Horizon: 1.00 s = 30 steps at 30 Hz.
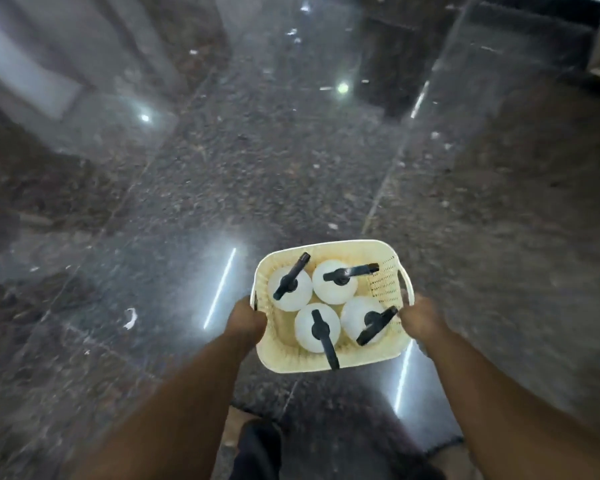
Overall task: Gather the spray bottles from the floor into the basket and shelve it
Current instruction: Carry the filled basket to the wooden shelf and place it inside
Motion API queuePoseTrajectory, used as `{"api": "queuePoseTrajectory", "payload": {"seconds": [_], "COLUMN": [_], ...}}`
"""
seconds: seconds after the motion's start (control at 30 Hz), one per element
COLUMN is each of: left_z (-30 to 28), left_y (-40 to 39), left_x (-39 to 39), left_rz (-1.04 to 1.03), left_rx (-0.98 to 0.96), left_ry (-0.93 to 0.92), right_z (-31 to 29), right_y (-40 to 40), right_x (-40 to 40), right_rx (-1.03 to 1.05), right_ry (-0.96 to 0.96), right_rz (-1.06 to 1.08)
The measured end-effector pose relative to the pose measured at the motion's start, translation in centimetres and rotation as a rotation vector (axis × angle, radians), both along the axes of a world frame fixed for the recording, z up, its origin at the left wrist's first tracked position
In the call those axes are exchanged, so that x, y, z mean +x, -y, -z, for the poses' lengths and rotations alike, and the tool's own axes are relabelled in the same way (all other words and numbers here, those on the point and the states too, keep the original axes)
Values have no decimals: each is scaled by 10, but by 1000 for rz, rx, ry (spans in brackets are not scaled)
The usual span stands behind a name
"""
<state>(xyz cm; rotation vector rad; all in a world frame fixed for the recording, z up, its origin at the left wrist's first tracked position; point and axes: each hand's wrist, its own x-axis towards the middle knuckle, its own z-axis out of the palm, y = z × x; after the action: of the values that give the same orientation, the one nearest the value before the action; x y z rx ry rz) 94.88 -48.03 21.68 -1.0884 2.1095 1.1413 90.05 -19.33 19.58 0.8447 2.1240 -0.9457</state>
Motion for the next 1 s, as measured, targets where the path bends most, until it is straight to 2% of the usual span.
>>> {"api": "queuePoseTrajectory", "payload": {"seconds": [0.17, 0.37, 0.43, 0.57, 0.7, 0.77, 1.0], "left_z": [3, -13, -13, -4, 19, 28, 30], "left_y": [-191, -413, -478, -589, -661, -685, -723], "left_x": [-18, -55, -80, -138, -199, -235, -343], "left_rz": [174, 537, 599, 760, 858, 892, 814], "left_rx": [5, 113, 114, 66, 48, 49, 49], "left_ry": [85, 189, 226, 180, 158, 187, 234], "right_z": [-16, -52, -58, -46, -24, -19, 5], "right_y": [-195, -420, -478, -562, -617, -638, -701], "right_x": [41, 79, 83, 76, 40, 10, -122], "right_rx": [3, 39, 44, 166, 189, 197, 24], "right_ry": [-11, -16, -32, -16, 75, 59, 40], "right_rz": [130, 356, 458, 574, 545, 535, 636]}}
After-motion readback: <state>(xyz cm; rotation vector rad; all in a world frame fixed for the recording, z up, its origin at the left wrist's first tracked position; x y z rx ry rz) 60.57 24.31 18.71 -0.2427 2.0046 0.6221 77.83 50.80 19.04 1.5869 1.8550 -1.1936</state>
